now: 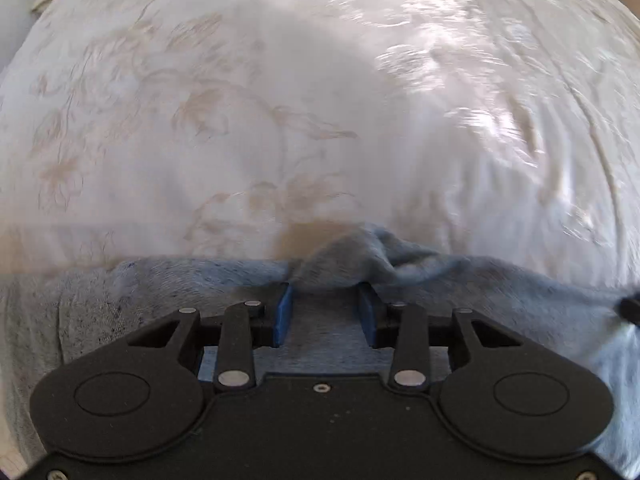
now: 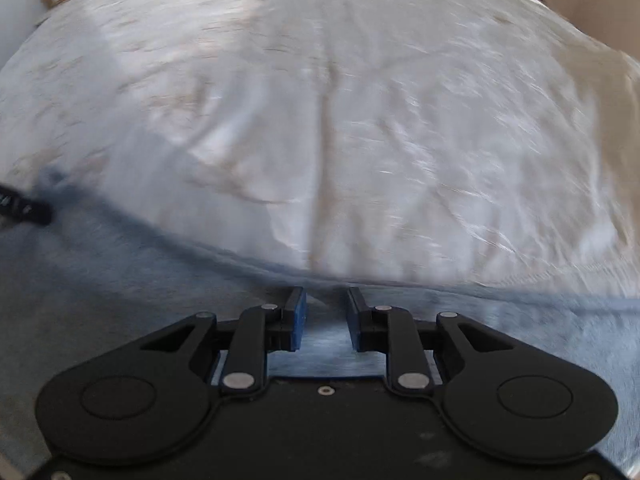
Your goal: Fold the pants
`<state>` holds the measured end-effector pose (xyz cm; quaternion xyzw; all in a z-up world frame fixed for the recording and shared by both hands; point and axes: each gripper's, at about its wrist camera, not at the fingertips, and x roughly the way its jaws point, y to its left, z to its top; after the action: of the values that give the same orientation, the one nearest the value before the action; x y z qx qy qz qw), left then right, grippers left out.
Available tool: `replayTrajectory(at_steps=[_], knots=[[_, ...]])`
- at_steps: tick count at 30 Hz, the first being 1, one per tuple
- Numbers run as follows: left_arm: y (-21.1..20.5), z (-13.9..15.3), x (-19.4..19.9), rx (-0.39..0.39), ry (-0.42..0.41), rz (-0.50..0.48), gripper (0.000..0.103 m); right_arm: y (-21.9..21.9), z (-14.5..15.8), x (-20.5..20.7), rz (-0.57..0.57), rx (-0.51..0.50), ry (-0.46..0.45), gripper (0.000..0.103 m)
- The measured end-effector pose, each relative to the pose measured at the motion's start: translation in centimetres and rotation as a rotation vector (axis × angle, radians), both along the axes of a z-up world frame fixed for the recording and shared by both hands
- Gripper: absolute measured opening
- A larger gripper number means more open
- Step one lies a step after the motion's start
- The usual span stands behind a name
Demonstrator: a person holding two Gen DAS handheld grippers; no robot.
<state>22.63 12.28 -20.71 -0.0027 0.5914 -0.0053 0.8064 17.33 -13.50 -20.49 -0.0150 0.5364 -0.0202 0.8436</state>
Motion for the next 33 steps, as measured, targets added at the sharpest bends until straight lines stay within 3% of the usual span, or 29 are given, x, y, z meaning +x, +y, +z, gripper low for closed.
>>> replayTrajectory(at_steps=[2,4,8,11,13,16,20,23,27,33], knots=[[0.6,0.7,-0.1,-0.013,0.005,0.032,0.047,-2.8,0.5,0.1,-0.124,0.000,-0.003,0.017],[0.6,2.1,-1.1,0.003,-0.016,0.040,0.045,-4.4,1.9,-0.4,-0.177,0.004,-0.034,0.022],[-0.8,4.3,-4.3,-0.052,-0.037,-0.011,0.043,-6.2,4.5,-3.6,-0.169,0.053,-0.060,0.024],[-2.7,4.3,-7.3,-0.079,-0.014,-0.083,0.045,-6.7,5.3,-6.8,-0.143,0.090,-0.045,0.025],[-3.4,3.1,-9.7,-0.055,0.033,-0.103,0.045,-6.8,5.0,-8.7,-0.117,0.086,-0.007,0.025],[-2.8,0.3,-13.1,-0.020,0.139,-0.048,0.045,-7.6,2.4,-11.2,-0.124,0.072,0.104,0.025],[-2.7,1.2,-16.0,0.011,0.105,-0.064,0.045,-9.2,1.8,-14.0,-0.118,0.096,0.133,0.024],[-2.8,3.5,-15.6,0.004,0.050,-0.025,0.044,-10.4,3.2,-14.3,-0.116,0.123,0.098,0.025],[-3.1,5.8,-12.0,-0.029,-0.042,0.007,0.044,-12.2,4.8,-13.0,-0.150,0.139,0.023,0.025],[-4.2,4.9,-5.2,-0.003,-0.077,-0.028,0.044,-12.9,5.6,-11.1,-0.173,0.144,-0.017,0.025]])
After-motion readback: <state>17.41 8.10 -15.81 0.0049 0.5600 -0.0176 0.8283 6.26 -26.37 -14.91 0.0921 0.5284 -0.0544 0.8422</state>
